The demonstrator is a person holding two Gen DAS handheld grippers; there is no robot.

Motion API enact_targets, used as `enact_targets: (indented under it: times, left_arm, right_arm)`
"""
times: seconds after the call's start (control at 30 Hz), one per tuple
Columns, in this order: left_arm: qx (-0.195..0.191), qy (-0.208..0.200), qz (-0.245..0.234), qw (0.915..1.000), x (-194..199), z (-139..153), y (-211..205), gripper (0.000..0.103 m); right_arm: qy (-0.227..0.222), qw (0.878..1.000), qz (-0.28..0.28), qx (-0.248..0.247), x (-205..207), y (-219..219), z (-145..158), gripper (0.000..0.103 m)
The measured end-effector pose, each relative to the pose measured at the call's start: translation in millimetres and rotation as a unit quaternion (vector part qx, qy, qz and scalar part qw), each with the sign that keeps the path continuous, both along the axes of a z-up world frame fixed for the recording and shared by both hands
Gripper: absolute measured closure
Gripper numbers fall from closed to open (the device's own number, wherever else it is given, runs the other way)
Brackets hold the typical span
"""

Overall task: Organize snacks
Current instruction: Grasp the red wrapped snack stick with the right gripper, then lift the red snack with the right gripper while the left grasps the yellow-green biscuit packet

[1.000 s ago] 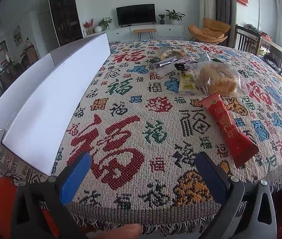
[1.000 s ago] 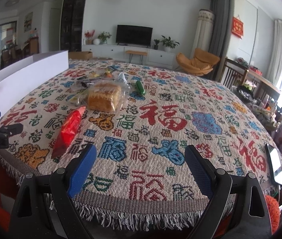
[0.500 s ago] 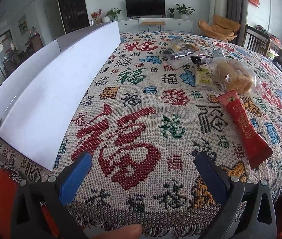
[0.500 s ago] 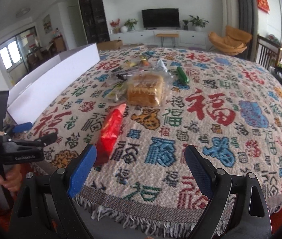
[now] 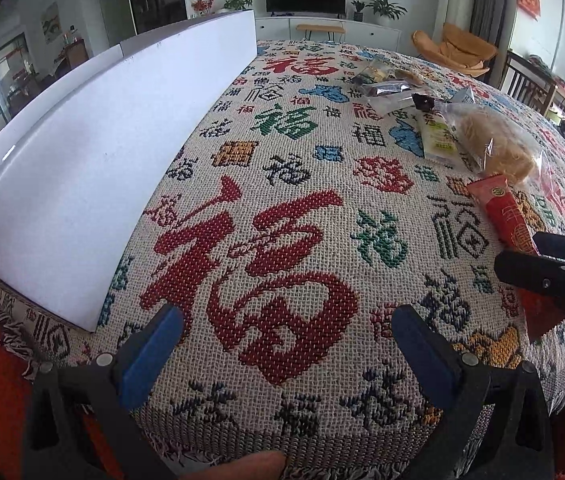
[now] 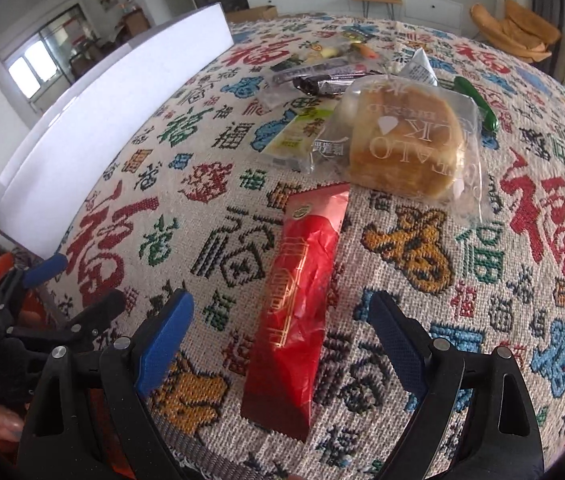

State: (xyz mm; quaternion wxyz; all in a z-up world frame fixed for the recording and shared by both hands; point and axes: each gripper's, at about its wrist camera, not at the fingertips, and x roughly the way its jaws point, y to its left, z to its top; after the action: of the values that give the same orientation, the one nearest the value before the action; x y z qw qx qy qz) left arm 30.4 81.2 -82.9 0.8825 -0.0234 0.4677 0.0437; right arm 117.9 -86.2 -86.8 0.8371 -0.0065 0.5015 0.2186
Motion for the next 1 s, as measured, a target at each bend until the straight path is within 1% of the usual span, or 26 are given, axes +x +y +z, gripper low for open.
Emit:
enact_targets:
  times: [0.1,0.2,0.23,0.27,0.33,0.37,0.4,0.43,0.47,0.5,0.53,0.67,0.8,0.9,1.0]
  left_arm:
    - [0.0,0.005,-0.004,1.0,2.3,-2.9,-1.8,0.0]
    - [0.002,0.002,-0.01,0.9999,3.1,-3.2,-3.6,0.0]
    - [0.002,0.003,-0.011,0.9999,3.7,-3.4,-4.0,0.0]
    - [0.001,0.003,-0.011,0.9999,4.3,-3.6,-4.1,0.0]
    - [-0.001,0.003,-0.012,0.9999,3.6,-3.6,-4.0,0.0]
    - [-0.003,0.003,-0.011,0.9999,3.5,-3.6,-4.0,0.0]
    - [-0.002,0.003,-0.011,0.9999,3.5,-3.6,-4.1,0.0]
    - [-0.002,0.004,-0.012,0.9999,3.6,-3.6,-4.0,0.0]
    - [-0.002,0.004,-0.012,0.9999,3.6,-3.7,-3.6,0.0]
    - [-0.002,0.004,-0.013,0.9999,3.2,-3.9,-3.1,0.0]
    - [-0.002,0.003,-0.013,0.9999,2.6,-3.9,-2.8,0.0]
    - [-0.003,0.001,-0.014,0.9999,1.6,-4.6,-2.0,0.0]
    - [-0.002,0.0,-0.001,1.0,1.8,-4.6,-2.9,0.0]
    - [-0.004,0.014,-0.007,0.9999,6.9,-3.8,-1.7,0.0]
    - [-0.002,0.008,-0.014,0.9999,6.9,-4.4,-1.3,0.0]
  right_arm:
    - [0.005,1.0,0.004,-0.022,1.2,6.8,-3.9,0.014]
    - [-0.003,0.999,0.008,-0.043,-2.0,10.4,-5.6,0.014]
    - [-0.005,0.999,0.008,-0.049,-3.2,10.8,-6.5,0.018]
    - [-0.01,0.998,0.006,-0.06,-4.0,11.3,-7.1,0.022]
    - [-0.028,0.996,-0.001,-0.084,-7.6,10.3,-5.0,0.053]
    - [-0.026,0.997,-0.001,-0.075,-7.5,6.9,-3.6,0.059]
    - [-0.022,0.997,-0.006,-0.071,-6.5,3.0,-2.8,0.069]
    - [-0.022,0.997,-0.01,-0.07,-6.1,0.0,-1.9,0.072]
    - [-0.02,0.998,-0.012,-0.065,-6.0,-3.1,-1.1,0.073]
    - [-0.018,0.998,-0.014,-0.059,-6.4,-6.9,-0.2,0.077]
    - [-0.017,0.998,-0.017,-0.053,-7.9,-11.5,1.3,0.085]
    - [-0.02,0.998,-0.041,-0.039,-14.5,-37.8,8.9,0.086]
    - [-0.031,0.995,-0.092,-0.028,-18.2,-77.7,17.4,0.088]
    - [-0.056,0.987,-0.149,-0.026,-18.1,-111.3,24.8,0.088]
    - [-0.078,0.978,-0.192,-0.033,-14.4,-136.2,23.5,0.088]
